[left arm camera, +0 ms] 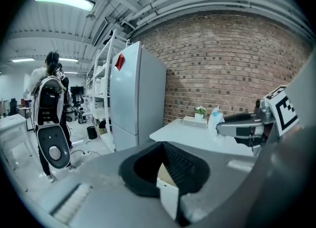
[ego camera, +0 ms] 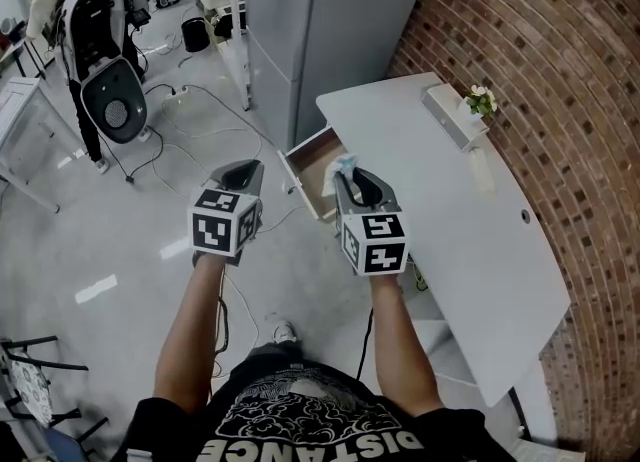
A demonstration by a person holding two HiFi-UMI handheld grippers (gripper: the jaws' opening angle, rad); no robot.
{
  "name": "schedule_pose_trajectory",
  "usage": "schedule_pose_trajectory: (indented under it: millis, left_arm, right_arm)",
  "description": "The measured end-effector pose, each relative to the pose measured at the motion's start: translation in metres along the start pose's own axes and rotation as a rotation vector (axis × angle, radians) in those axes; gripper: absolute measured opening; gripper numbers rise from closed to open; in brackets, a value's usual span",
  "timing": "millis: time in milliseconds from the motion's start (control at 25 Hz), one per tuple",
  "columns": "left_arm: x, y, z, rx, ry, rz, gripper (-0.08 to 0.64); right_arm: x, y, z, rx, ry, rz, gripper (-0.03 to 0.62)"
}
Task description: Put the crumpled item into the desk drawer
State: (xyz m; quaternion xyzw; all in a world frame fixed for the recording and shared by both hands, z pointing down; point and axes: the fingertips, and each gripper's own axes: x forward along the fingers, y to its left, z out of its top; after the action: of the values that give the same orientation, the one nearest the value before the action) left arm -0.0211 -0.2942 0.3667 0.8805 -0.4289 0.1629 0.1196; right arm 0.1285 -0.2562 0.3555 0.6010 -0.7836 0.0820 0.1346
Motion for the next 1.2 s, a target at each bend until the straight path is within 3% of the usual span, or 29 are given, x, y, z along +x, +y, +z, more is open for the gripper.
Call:
schedule_pose_trajectory:
  millis: [640, 1200]
  left_arm:
    - [0.019, 0.006, -0.014, 0.0, 0.031, -0.033, 0.0]
    - [0.042, 0.021, -0.037, -0.025, 0.03, 0.007, 0.0]
  right_arm:
    - [0.02, 0.003, -0.013, 0.011, 0.024, -0.01, 0.098]
    - [0.063, -0.004, -0.044, 0.019, 0.045, 0.038, 0.098]
